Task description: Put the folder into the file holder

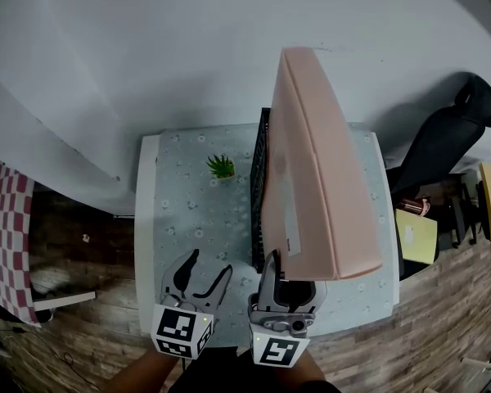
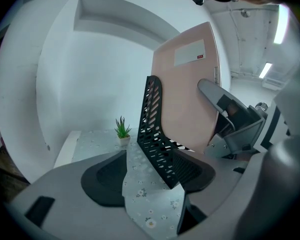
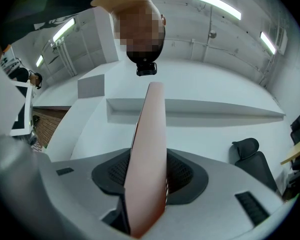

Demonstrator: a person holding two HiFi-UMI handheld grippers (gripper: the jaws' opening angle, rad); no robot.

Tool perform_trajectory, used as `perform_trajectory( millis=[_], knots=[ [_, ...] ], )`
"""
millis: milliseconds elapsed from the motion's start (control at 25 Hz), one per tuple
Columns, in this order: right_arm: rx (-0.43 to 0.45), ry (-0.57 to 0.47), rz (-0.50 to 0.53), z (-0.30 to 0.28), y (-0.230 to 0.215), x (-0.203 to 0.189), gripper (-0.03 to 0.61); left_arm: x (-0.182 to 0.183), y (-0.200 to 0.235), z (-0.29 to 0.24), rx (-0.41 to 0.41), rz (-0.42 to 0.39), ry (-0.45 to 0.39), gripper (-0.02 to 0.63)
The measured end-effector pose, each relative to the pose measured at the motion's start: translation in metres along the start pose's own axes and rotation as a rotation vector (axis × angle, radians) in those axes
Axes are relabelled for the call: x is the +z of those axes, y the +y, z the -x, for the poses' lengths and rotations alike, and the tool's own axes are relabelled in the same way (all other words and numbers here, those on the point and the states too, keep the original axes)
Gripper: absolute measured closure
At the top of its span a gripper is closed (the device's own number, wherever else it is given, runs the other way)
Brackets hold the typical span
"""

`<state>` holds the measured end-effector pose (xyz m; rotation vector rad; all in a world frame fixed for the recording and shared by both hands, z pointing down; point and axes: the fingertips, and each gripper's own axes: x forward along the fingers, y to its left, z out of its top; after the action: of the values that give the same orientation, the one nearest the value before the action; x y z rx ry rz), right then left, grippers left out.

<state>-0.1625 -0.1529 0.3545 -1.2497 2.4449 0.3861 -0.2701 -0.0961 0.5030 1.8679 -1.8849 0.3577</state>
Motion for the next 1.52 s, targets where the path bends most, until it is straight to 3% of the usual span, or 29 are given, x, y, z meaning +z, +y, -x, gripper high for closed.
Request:
perform_trajectory(
  millis=[200, 880, 1520],
  knots=[
    [-0.012, -0.059, -0.008, -0.002, -0.002, 0.007, 0.399, -0.006, -0.004, 0.001, -0.005, -0.01, 0.009, 0.313],
    [-0.013, -0.072, -0.001, -0.002, -0.003, -0.004, 0.393, -0.015, -0.019, 0.01, -0.016, -0.017, 0.007, 0.313],
    [0.015, 0.192, 0.007, 0.017, 0.002, -0.055, 0.376, 0.0, -0.025, 0.011, -0.014, -0.015, -0.048, 0.313]
  ],
)
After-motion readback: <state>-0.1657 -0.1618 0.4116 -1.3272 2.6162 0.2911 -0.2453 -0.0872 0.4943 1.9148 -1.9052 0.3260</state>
